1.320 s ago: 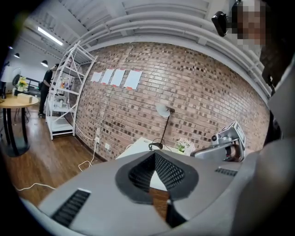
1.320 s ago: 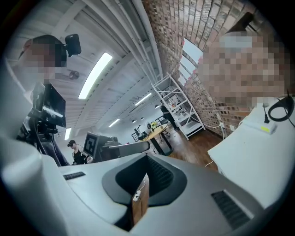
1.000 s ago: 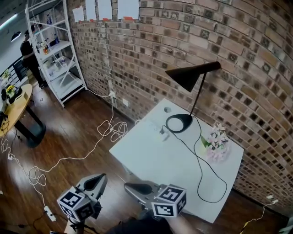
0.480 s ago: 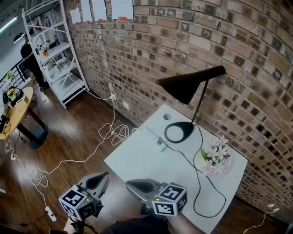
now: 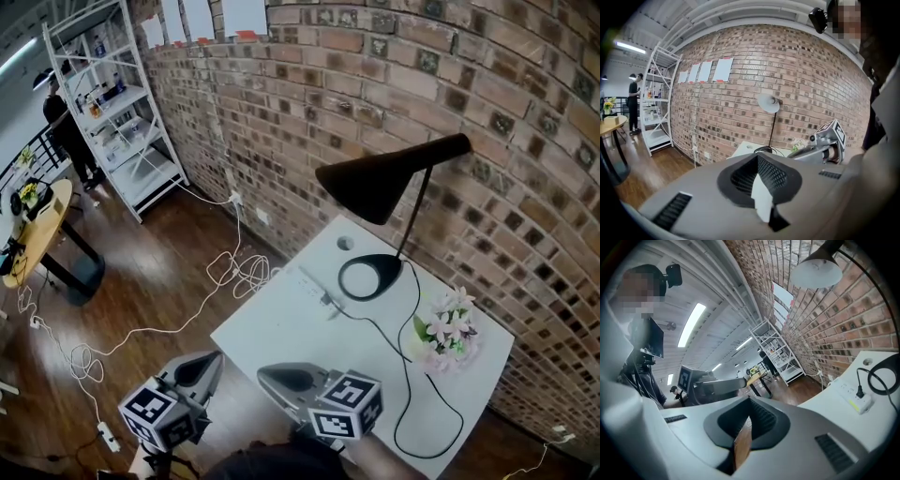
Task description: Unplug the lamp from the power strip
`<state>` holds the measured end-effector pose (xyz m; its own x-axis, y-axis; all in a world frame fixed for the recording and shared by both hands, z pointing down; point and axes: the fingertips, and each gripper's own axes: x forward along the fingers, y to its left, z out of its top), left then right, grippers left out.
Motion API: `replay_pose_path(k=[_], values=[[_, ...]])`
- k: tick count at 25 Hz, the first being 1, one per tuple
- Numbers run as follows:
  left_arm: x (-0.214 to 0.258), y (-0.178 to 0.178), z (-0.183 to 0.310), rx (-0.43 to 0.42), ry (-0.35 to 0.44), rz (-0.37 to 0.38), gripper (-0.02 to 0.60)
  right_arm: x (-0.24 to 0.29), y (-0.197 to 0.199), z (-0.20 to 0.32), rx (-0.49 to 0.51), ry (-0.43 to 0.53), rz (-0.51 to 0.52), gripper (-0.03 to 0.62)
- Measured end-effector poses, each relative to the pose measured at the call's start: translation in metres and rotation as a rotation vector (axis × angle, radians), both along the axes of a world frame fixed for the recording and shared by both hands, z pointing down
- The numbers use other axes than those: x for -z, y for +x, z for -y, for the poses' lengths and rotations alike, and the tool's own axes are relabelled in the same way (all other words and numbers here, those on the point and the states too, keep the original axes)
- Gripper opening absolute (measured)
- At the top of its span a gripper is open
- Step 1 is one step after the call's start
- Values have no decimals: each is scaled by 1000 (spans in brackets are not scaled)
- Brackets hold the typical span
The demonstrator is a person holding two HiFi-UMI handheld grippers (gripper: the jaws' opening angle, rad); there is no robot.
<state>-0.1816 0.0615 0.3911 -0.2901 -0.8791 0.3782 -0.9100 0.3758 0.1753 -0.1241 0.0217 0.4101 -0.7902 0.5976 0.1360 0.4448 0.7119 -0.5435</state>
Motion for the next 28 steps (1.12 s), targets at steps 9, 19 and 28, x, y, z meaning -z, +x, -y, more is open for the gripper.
replay_pose_path(k=[9, 19, 28], values=[[-5, -4, 18, -81, 8, 26, 15, 4, 0, 18, -72, 21, 6, -12], [3, -18, 63, -253, 66, -48, 15, 5, -16, 41, -225, 84, -21, -12], [-6, -73, 82, -406, 103, -48, 15, 6, -65, 45, -345, 131, -59, -12]])
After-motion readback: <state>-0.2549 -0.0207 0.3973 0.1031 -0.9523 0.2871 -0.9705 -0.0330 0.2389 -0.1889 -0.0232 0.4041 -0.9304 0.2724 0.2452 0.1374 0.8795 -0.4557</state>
